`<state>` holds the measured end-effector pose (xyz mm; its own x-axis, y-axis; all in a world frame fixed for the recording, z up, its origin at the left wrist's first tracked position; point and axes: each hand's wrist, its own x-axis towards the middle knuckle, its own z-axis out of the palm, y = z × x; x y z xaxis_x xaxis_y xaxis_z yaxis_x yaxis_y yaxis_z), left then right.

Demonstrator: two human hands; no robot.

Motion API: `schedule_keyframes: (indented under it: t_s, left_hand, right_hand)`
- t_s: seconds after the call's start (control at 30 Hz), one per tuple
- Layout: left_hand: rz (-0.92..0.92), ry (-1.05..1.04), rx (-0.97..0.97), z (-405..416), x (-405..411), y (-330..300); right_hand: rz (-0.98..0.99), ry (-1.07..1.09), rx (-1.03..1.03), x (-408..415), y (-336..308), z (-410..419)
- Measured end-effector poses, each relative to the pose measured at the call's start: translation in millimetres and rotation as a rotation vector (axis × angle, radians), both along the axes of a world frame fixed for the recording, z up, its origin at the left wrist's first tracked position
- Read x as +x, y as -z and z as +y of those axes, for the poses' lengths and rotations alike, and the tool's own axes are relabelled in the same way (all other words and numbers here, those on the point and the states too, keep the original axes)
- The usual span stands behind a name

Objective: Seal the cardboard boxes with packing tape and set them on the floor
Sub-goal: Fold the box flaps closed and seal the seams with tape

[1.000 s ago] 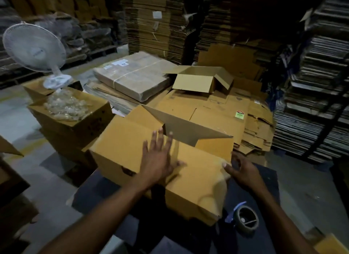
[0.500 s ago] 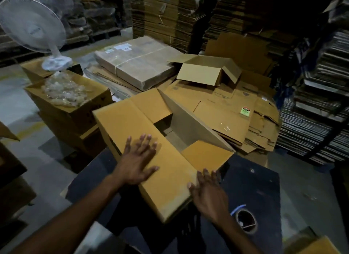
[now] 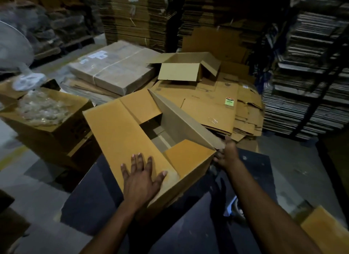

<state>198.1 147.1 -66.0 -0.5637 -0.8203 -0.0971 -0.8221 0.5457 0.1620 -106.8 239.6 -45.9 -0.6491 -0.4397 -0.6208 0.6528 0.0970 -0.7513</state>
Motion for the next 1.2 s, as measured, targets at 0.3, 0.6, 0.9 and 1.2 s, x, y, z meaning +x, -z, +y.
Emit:
schedule_keyframes:
  t_s: [0.3, 0.6, 0.9, 1.2]
  left_hand:
    - [0.076, -0.026, 0.090, 26, -23, -4]
    - [0.544, 0.024, 0.290, 61, -50, 2]
    - [0.130, 0.433, 0.025, -70, 6, -5]
    - [-0.077, 0.481, 0.034, -32, -29, 1]
  right_hand:
    - [0.540, 0.128, -0.096, 47, -30, 2]
    - [1.270, -0.773, 0.616, 86, 10, 43]
    - [1.297, -1.082, 0.788, 104, 10, 55]
    - [1.325, -1.205, 0.676, -26, -13, 50]
